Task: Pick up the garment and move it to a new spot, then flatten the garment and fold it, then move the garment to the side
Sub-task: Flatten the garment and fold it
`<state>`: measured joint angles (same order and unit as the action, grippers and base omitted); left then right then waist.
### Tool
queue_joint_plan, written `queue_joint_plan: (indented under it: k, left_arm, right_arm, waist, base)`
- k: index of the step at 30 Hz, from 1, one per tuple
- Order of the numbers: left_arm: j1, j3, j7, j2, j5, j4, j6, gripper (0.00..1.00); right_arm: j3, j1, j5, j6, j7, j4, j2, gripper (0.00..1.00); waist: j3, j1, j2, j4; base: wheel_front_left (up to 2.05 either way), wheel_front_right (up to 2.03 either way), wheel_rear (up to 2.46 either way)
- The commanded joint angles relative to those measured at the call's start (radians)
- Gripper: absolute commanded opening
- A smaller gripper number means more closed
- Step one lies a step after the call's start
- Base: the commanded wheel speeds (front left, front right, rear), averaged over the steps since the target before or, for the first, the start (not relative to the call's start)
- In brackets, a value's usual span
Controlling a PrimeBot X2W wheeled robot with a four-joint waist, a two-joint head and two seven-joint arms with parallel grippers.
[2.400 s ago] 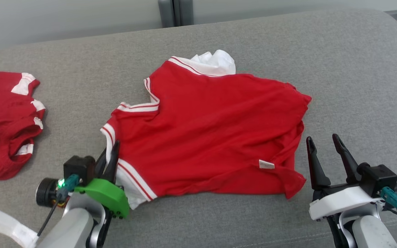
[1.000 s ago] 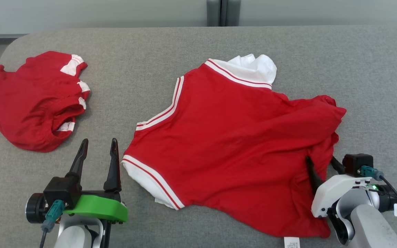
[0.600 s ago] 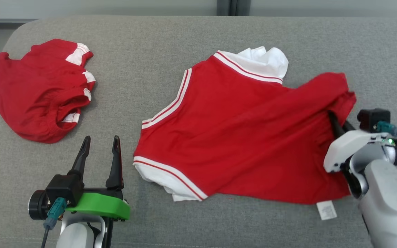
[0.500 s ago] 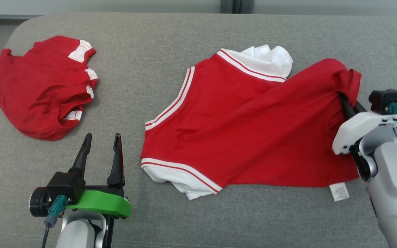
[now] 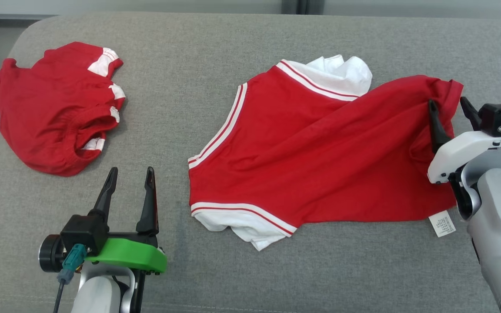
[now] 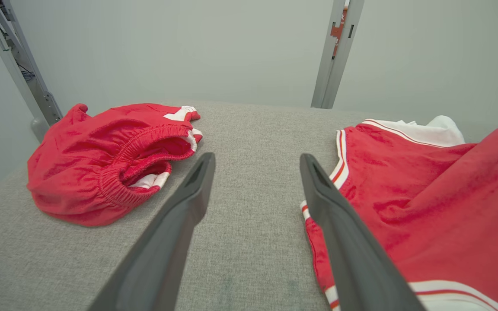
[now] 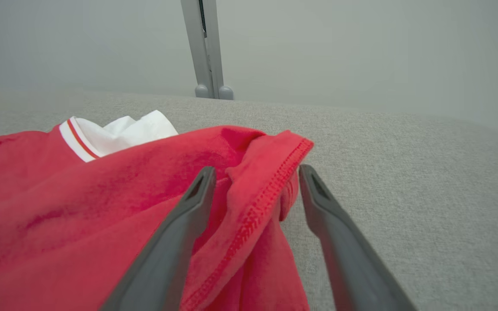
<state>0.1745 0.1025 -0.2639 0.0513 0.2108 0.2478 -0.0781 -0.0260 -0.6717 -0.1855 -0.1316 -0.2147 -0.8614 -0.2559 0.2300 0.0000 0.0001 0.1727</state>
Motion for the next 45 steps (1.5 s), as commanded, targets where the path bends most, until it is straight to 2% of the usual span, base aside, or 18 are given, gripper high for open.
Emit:
queue_joint_plan:
  k: [1,7,15,21,27,34,45]
  left_arm:
    - [-0.012,-0.006,-0.001,0.0,-0.011,0.001,-0.002,1.0]
    - [-0.036,-0.026,-0.001,0.0,-0.019,0.003,-0.006,1.0]
    - [-0.071,-0.048,-0.001,0.0,-0.027,0.005,-0.009,1.0]
    - [-0.085,-0.053,-0.001,0.0,-0.027,0.003,-0.011,1.0]
    - [-0.093,-0.052,-0.001,0.0,-0.03,0.01,-0.016,1.0]
    - [-0.1,-0.023,-0.001,0.0,-0.024,0.047,-0.022,1.0]
    - [-0.077,0.1,-0.001,0.0,-0.032,0.219,-0.045,1.0]
  right_arm:
    - [-0.006,0.03,-0.01,0.002,-0.019,0.004,-0.001,1.0]
    - [-0.039,0.129,-0.034,0.002,-0.05,0.096,-0.002,1.0]
    - [-0.027,0.331,-0.054,0.002,-0.05,0.378,0.018,1.0]
    - [-0.008,0.473,-0.037,0.002,-0.051,0.512,0.051,1.0]
    - [0.014,0.573,-0.025,0.002,-0.051,0.574,0.085,1.0]
    - [0.033,0.615,-0.015,0.002,-0.047,0.625,0.115,1.0]
    - [0.023,0.592,-0.009,0.002,-0.034,0.652,0.138,1.0]
  waist:
    - [-0.025,0.0,-0.0001,-0.025]
    - [-0.067,0.0,-0.0001,-0.063]
    - [-0.102,0.0,-0.0001,-0.1]
    - [-0.111,0.0,-0.0001,-0.111]
    - [-0.112,0.0,-0.0001,-0.113]
    - [-0.106,0.0,-0.0001,-0.113]
    - [-0.086,0.0,-0.0001,-0.128]
  base:
    - [0.0,0.0,0.0]
    - [0.0,0.0,0.0]
    - [0.0,0.0,0.0]
    - [0.0,0.0,0.0]
    - [0.0,0.0,0.0]
    - [0.0,0.0,0.0]
    - [0.0,0.0,0.0]
